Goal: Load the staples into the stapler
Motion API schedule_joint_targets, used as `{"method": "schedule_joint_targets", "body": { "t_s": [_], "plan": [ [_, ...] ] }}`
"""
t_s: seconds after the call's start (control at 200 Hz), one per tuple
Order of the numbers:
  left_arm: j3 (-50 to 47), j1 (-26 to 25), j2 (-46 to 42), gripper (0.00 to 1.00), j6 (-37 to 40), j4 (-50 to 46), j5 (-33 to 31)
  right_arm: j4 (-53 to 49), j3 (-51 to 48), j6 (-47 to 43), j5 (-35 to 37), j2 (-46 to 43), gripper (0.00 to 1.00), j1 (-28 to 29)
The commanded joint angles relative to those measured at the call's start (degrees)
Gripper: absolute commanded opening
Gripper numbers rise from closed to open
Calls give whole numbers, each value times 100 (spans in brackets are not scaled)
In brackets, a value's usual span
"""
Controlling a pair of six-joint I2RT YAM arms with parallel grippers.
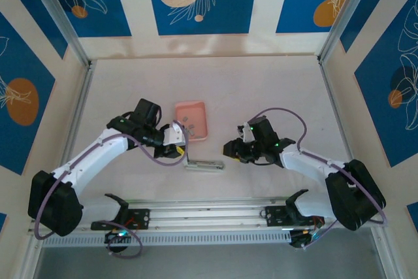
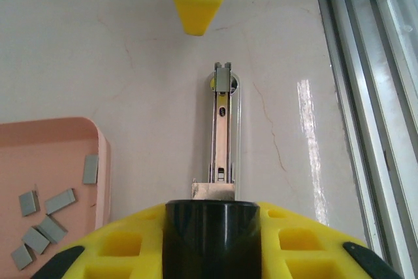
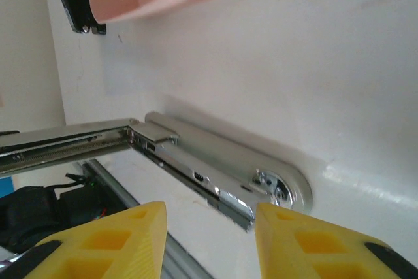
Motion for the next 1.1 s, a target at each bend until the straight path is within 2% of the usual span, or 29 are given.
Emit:
{"method": "schedule_joint_targets", "body": {
  "t_s": [0.0, 0.35, 0.61, 0.755, 0.825, 0.915, 1.095],
  "plan": [
    [254, -42, 6, 20, 143, -119, 7, -3, -54, 380, -490, 152, 40, 54],
    [300, -38, 44, 20, 148, -203, -36, 567, 157, 609, -766, 1125, 35, 353],
    [282, -41, 48, 20, 165, -251, -53, 760, 197, 688, -694, 1367, 30, 428],
    [300, -43, 53, 19, 222, -344, -145, 827, 224, 700, -727, 1393, 31, 429],
    [317, -39, 48, 19, 239, -382, -168, 836, 221, 706, -716, 1382, 38, 412],
    [312, -34, 42, 19, 244, -400, -175, 874, 213, 721, -713, 1375, 41, 389],
    [309, -38, 46, 19, 245, -401, -168, 832, 249, 725, -739, 1459, 36, 378]
  ]
}}
